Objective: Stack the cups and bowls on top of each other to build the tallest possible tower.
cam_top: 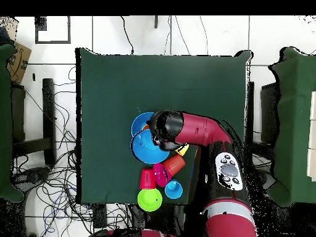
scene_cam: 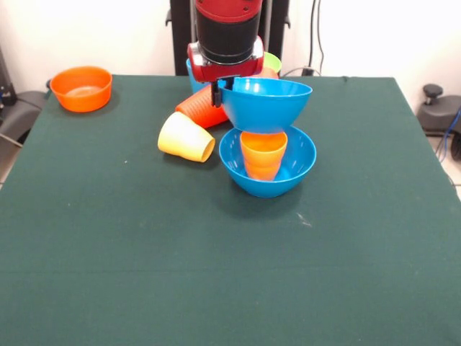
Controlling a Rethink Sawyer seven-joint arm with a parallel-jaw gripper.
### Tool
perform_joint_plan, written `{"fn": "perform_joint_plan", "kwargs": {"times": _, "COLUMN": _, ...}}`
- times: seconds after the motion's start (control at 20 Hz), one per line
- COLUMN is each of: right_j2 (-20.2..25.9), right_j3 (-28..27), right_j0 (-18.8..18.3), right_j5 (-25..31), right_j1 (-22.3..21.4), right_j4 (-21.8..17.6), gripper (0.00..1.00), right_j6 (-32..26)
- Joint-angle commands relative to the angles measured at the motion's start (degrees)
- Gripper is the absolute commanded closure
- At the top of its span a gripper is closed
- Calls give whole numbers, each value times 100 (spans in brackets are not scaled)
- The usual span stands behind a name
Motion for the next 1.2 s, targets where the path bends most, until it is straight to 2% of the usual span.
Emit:
{"fn": "perform_joint_plan", "kwargs": {"times": 0.05, "right_j2": 185, "right_j3": 237, "right_j0": 59, "right_j5": -444, "right_j1": 181, "right_j4": 165, "gripper": 100, "right_j6": 1158}}
{"fn": "perform_joint_plan", "kwargs": {"times": 0.25, "right_j2": 177, "right_j3": 220, "right_j0": 107, "right_j5": -352, "right_j1": 143, "right_j4": 218, "gripper": 100, "right_j6": 1219}}
{"fn": "perform_joint_plan", "kwargs": {"times": 0.55, "right_j2": 67, "right_j3": -83, "right_j0": 272, "right_j5": 334, "right_j1": 98, "right_j4": 202, "gripper": 100, "right_j6": 1200}}
{"fn": "perform_joint_plan", "kwargs": {"times": 0.7, "right_j2": 43, "right_j3": -234, "right_j0": 325, "right_j5": 484, "right_j1": 124, "right_j4": 190, "gripper": 100, "right_j6": 1171}}
{"fn": "perform_joint_plan", "kwargs": {"times": 1.2, "right_j2": -72, "right_j3": -820, "right_j0": 462, "right_j5": 993, "right_j1": 600, "right_j4": 211, "gripper": 100, "right_j6": 1256}}
